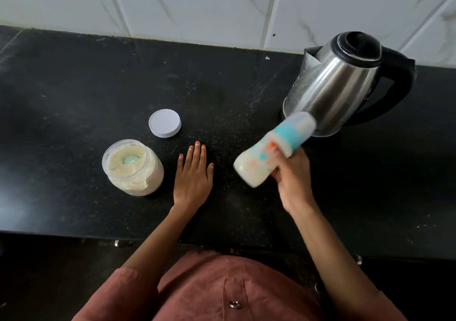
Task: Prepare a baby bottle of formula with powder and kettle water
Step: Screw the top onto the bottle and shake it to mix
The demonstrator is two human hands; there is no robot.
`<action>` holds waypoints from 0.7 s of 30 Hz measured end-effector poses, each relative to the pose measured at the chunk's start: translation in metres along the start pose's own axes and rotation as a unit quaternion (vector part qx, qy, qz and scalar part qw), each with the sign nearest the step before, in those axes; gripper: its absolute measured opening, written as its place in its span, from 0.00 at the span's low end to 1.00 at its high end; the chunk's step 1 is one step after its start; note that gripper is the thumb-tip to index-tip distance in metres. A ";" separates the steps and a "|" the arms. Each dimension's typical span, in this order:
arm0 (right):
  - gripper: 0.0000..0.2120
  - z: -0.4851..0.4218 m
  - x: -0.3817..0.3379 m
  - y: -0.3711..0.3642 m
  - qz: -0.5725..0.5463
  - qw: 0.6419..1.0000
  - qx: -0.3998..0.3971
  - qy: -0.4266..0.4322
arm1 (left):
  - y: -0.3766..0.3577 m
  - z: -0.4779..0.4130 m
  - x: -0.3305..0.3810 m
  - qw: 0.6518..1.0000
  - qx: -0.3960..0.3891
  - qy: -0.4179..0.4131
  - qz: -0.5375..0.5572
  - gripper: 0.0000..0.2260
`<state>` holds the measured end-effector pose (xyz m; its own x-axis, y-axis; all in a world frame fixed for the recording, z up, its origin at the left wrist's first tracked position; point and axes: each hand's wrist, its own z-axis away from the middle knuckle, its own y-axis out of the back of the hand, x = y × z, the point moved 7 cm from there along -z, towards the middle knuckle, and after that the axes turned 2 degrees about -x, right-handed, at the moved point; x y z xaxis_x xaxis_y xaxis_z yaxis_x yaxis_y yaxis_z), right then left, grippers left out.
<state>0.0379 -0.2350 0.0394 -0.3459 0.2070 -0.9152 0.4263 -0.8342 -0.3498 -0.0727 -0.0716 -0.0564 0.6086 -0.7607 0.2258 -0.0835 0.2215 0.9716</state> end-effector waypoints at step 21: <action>0.18 0.001 0.007 0.000 -0.044 0.999 0.004 -0.029 | 0.002 0.001 0.001 1.000 -0.003 0.001 0.001 0.24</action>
<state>0.0344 -0.2339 0.0332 -0.4297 0.2502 -0.8676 0.3855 -0.8181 -0.4268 -0.0727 -0.0724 -0.0545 0.6095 -0.7592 0.2281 -0.0803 0.2271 0.9706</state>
